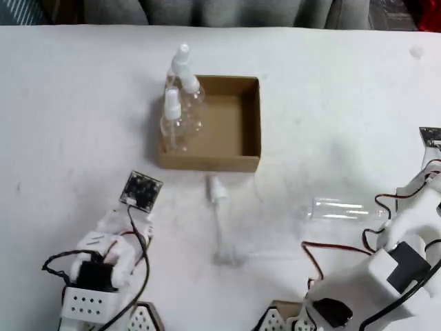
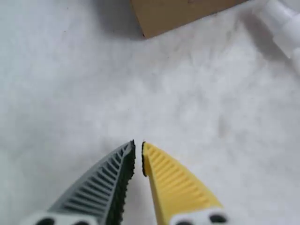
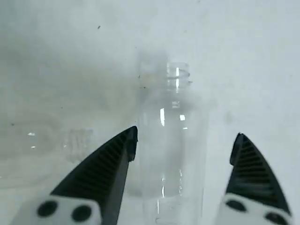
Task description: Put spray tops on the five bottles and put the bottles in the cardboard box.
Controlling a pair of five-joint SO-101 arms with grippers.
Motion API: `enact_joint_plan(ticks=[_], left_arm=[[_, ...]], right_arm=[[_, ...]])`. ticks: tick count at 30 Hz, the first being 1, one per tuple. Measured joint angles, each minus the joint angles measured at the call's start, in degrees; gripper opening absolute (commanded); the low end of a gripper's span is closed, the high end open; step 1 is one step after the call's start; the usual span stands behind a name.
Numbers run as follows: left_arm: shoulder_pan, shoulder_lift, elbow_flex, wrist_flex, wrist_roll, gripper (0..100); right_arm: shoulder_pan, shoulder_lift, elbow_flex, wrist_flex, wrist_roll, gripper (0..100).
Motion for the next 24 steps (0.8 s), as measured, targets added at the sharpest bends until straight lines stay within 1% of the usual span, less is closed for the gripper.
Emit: enact_joint_plan(ticks=[10, 13, 20, 24], left_arm=[[0.0, 0.0, 0.0, 0.0, 0.0, 2], [0.0, 0.0, 0.0, 0.0, 0.0, 2], [0.0, 0.0, 0.0, 0.0, 0.0, 2], [0.0, 0.0, 0.0, 0.0, 0.0, 2]], right_arm=[[-0.62, 6.15, -0.26, 0.0, 0.18, 29.1], [-0.88, 8.62, -2.37, 0.0, 0.09, 27.9], [-0.97, 15.03, -8.97, 0.44, 0.35, 12.9], [-0.79, 17.58, -14.51, 3.6, 0.09, 4.2]])
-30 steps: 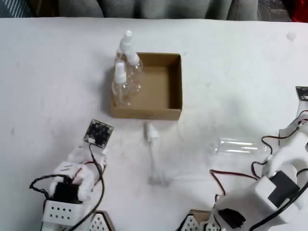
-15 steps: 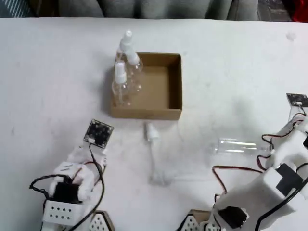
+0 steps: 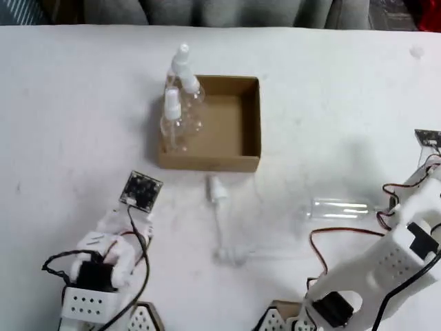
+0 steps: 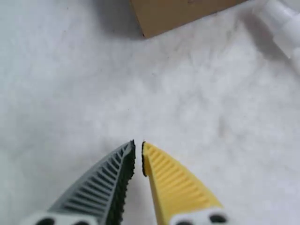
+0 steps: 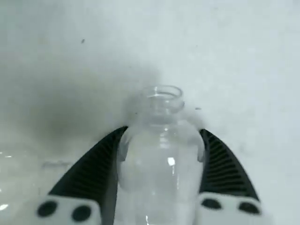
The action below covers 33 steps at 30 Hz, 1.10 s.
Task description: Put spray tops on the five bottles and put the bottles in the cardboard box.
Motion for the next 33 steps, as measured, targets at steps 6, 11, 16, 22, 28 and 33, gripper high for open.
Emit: enact_joint_plan(ticks=[6, 11, 16, 22, 28, 33], left_arm=[[0.0, 0.0, 0.0, 0.0, 0.0, 2], [0.0, 0.0, 0.0, 0.0, 0.0, 2], [0.0, 0.0, 0.0, 0.0, 0.0, 2], [0.0, 0.0, 0.0, 0.0, 0.0, 2], [0.0, 0.0, 0.0, 0.0, 0.0, 2], [0.0, 0.0, 0.0, 0.0, 0.0, 2]], right_arm=[[-0.18, 0.97, -10.37, 8.35, 0.0, 1.6], [0.62, 0.97, -17.93, 17.14, 0.09, 1.6], [2.64, 0.97, -18.73, 20.48, 0.0, 1.6], [4.04, 0.97, -11.34, 16.7, 1.93, 1.8], [4.04, 0.44, -4.22, 9.85, 3.43, 10.8], [3.69, -0.7, -2.11, 8.7, 3.78, 23.4]])
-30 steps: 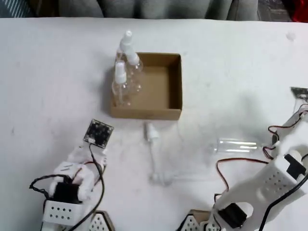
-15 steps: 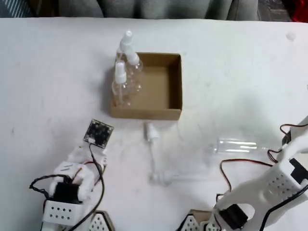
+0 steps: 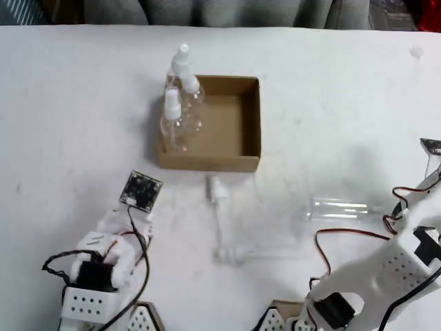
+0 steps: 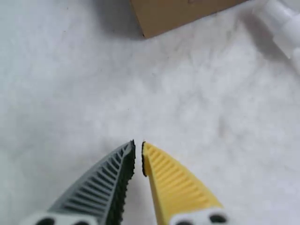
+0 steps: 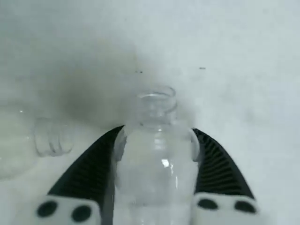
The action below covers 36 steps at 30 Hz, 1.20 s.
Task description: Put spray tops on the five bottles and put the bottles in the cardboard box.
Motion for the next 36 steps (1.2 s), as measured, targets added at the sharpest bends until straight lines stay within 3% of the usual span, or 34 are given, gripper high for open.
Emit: enact_joint_plan(ticks=[10, 16, 22, 27, 31, 36], left_arm=[[0.0, 0.0, 0.0, 0.0, 0.0, 2], [0.0, 0.0, 0.0, 0.0, 0.0, 2], [0.0, 0.0, 0.0, 0.0, 0.0, 2], [0.0, 0.0, 0.0, 0.0, 0.0, 2], [0.0, 0.0, 0.0, 0.0, 0.0, 2], [0.0, 0.0, 0.0, 0.0, 0.0, 2]], right_arm=[[-1.93, -4.31, 0.09, 2.64, 2.99, 27.6], [-0.62, -9.41, 2.29, 4.92, 9.05, 27.6], [-0.35, -9.85, 9.67, 0.35, 12.13, 27.2], [-0.18, -9.85, 11.6, -4.4, 12.48, 18.2], [-1.14, -9.85, 11.6, -5.63, 12.66, 16.6], [-2.64, -8.09, 10.73, -6.59, 12.66, 1.5]])
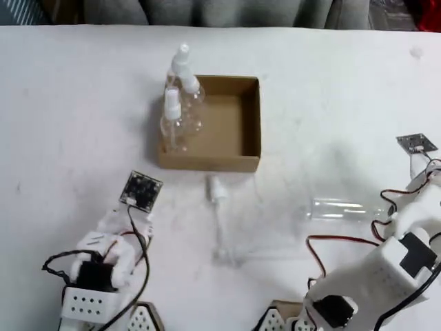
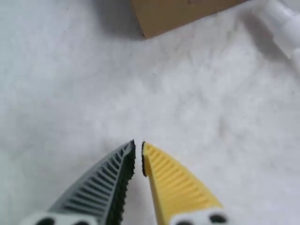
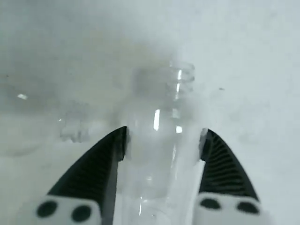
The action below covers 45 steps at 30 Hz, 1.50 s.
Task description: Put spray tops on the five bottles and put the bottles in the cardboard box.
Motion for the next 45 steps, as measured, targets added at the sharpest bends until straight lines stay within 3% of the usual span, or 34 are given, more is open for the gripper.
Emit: enact_joint_plan(ticks=[14, 22, 30, 34, 40, 45], left_arm=[[0.0, 0.0, -1.05, 0.18, 0.0, 2], [-0.09, -0.09, -19.52, 14.86, 0.0, 2], [2.64, -1.05, -26.37, 15.74, 0.0, 2], [3.25, 6.77, -30.95, 15.21, 0.0, 2], [11.96, 23.38, -39.3, 14.68, 7.21, 3], [22.95, 37.45, -43.87, 11.08, 17.32, 18]], right_arm=[[2.64, -0.53, -5.27, 6.59, 0.0, 1.6], [6.95, -2.29, -5.27, 6.86, 2.29, 1.6], [7.12, -2.29, -5.27, 6.86, 3.6, 1.6], [7.03, -2.29, -5.27, 6.86, 3.87, 1.6], [7.03, -2.29, -5.27, 6.86, 3.87, 1.6], [7.03, -2.29, -5.27, 6.86, 3.96, 1.6]])
